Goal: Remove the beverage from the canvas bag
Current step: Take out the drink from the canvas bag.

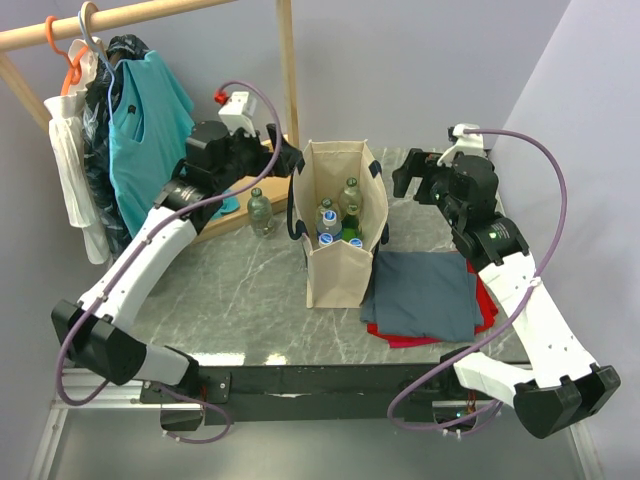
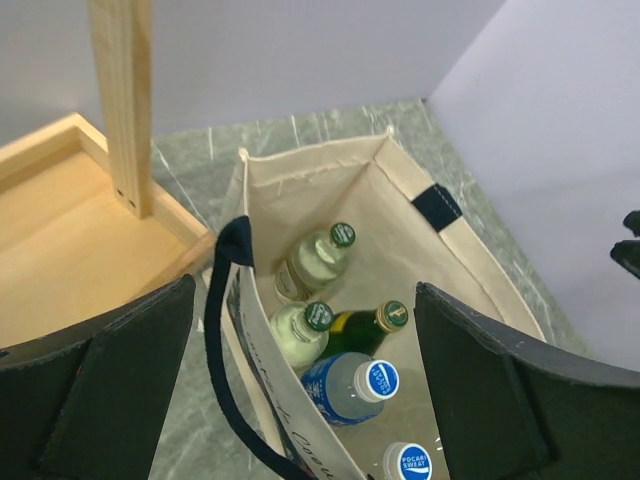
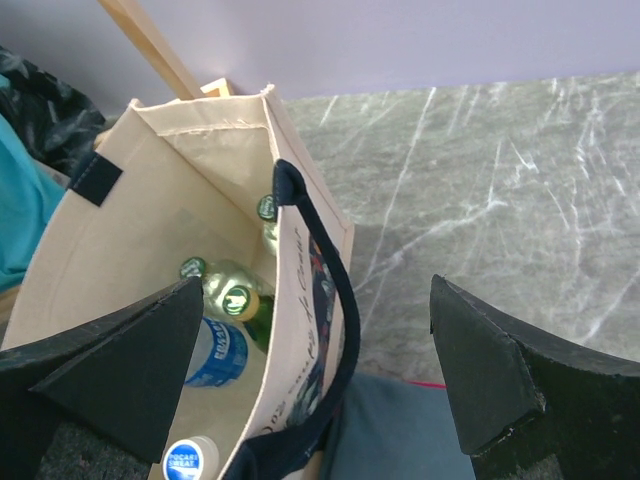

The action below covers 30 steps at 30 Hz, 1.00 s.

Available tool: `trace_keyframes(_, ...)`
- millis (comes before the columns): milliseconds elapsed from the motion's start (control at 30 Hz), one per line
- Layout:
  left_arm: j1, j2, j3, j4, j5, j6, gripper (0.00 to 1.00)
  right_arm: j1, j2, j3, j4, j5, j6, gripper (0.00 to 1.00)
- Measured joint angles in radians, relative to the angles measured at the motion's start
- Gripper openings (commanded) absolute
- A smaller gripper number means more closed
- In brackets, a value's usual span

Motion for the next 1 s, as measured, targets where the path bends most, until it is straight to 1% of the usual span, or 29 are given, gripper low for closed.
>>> trace_keyframes(233, -0.022, 0.051, 0.008, -0.006, 0.021, 0.002, 0.96, 0.0, -0.003, -0.002, -0.008, 0.013, -0.007, 1.0)
trace_keyframes(1000, -0.051, 0.032, 0.011, 0.037, 0.045, -0.015, 0.96, 0.0, -0.003, -0.002, -0.009, 0.013, -0.011, 1.0)
